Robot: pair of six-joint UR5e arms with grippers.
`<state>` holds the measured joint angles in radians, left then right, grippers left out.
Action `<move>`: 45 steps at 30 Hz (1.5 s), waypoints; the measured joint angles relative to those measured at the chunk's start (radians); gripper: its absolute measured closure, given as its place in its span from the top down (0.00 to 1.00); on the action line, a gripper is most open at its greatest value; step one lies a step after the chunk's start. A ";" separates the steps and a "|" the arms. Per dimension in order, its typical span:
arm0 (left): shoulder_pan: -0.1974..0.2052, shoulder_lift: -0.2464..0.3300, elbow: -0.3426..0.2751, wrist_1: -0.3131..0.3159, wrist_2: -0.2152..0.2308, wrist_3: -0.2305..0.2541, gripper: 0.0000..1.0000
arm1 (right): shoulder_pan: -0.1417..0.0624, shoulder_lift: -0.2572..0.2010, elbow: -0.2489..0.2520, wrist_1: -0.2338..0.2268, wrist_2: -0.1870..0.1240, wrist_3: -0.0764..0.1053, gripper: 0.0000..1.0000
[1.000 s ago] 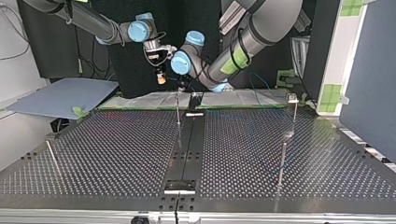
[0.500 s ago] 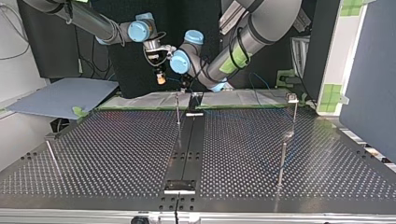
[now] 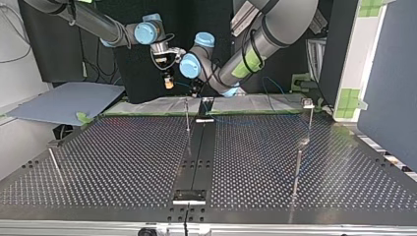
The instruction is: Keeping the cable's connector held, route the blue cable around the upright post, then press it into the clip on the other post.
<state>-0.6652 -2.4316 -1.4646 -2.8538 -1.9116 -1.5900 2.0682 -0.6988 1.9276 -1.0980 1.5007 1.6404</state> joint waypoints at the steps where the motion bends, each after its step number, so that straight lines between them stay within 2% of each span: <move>1: 0.000 -0.001 0.000 -0.001 0.001 -0.001 0.02 | -0.002 0.000 0.000 0.000 0.000 0.000 0.00; 11: 0.002 -0.002 0.000 0.029 0.019 -0.030 0.02 | -0.012 0.000 -0.001 -0.002 0.001 0.013 0.00; 19: 0.006 -0.003 0.000 0.068 0.038 -0.066 0.02 | -0.031 0.000 -0.009 0.001 -0.008 0.034 0.00; 27: 0.029 -0.029 0.000 0.115 0.078 -0.090 0.02 | -0.050 0.000 -0.023 0.007 -0.021 0.032 0.00; 34: 0.071 -0.047 0.000 0.141 0.118 -0.111 0.02 | -0.071 0.001 -0.038 0.008 -0.031 0.028 0.00; 45: 0.086 -0.060 0.000 0.190 0.153 -0.172 0.02 | -0.110 0.002 -0.064 0.015 -0.047 0.026 0.00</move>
<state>-0.5796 -2.4913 -1.4646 -2.6636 -1.7581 -1.7623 1.9584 -0.6968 1.8638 -1.0831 1.4540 1.6661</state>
